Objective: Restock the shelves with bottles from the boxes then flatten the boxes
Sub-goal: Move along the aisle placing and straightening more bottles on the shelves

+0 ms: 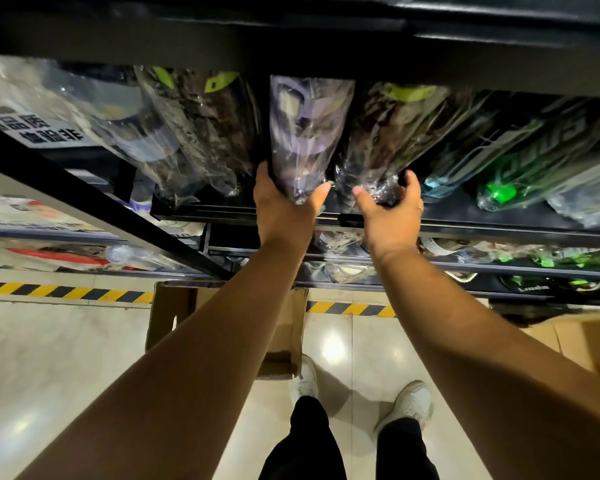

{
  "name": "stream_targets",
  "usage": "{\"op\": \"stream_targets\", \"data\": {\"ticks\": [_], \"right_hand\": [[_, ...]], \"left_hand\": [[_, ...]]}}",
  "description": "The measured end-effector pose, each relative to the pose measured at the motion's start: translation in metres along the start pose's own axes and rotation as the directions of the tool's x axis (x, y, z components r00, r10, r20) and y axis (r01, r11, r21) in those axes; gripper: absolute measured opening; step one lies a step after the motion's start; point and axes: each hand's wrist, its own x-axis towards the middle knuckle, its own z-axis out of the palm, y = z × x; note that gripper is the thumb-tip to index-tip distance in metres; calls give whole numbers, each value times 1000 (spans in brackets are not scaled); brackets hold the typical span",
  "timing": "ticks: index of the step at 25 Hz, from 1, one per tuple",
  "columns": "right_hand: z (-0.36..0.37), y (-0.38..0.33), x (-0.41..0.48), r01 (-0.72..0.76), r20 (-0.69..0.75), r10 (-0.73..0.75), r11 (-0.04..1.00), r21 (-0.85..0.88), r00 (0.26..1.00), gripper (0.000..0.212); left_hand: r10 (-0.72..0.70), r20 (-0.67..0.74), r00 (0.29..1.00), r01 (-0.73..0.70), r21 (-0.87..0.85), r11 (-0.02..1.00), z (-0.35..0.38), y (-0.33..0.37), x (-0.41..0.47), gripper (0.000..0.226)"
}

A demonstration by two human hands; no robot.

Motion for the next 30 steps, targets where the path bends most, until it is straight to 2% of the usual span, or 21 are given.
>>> {"op": "stream_targets", "data": {"ticks": [1,3,5,6,8,10,13,16,18,20,25,27,30], "right_hand": [[-9,4,-5,7,-10,-7,1000,-1,1000,78],[-28,16,-15,-3,-22,3,999,-37,1000,65],[-54,31,-17,-27,-76,23,998,-53,997,58],[-68,37,-15,-51,-112,45,998,-49,993,57],[-95,45,-5,-96,-175,88,995,-36,981,58],[-118,50,9,-101,-213,90,994,-39,973,65],[-144,48,36,-76,-244,56,995,-72,968,81],[-160,44,64,-61,-222,44,996,-72,974,93],[-165,45,80,-22,-187,12,998,-53,982,96],[-166,48,93,-3,-136,3,1000,1,991,97],[-168,55,112,-41,-105,48,997,70,993,91],[-166,57,116,-37,-109,45,996,76,993,89],[-157,57,116,-15,-105,21,999,50,994,88]], "left_hand": [[-9,-35,999,8,-29,1000,-2,-4,-15,93],[24,-82,996,-23,15,1000,-3,-18,-52,63],[125,31,992,-127,70,990,7,-24,-93,37],[174,89,981,-182,96,979,16,-23,-108,35],[217,240,946,-255,144,956,41,-12,-117,48],[178,340,923,-236,138,962,65,18,-112,64],[142,355,924,-192,110,975,103,44,-100,88],[104,340,935,-135,68,989,141,49,-94,101],[30,328,944,-60,82,995,155,50,-90,108],[32,300,953,-47,42,998,161,44,-81,108],[108,232,967,-90,-86,992,169,40,-72,78],[106,212,971,-90,-83,992,170,39,-74,77],[119,260,958,-117,-23,993,166,33,-78,84]]}}
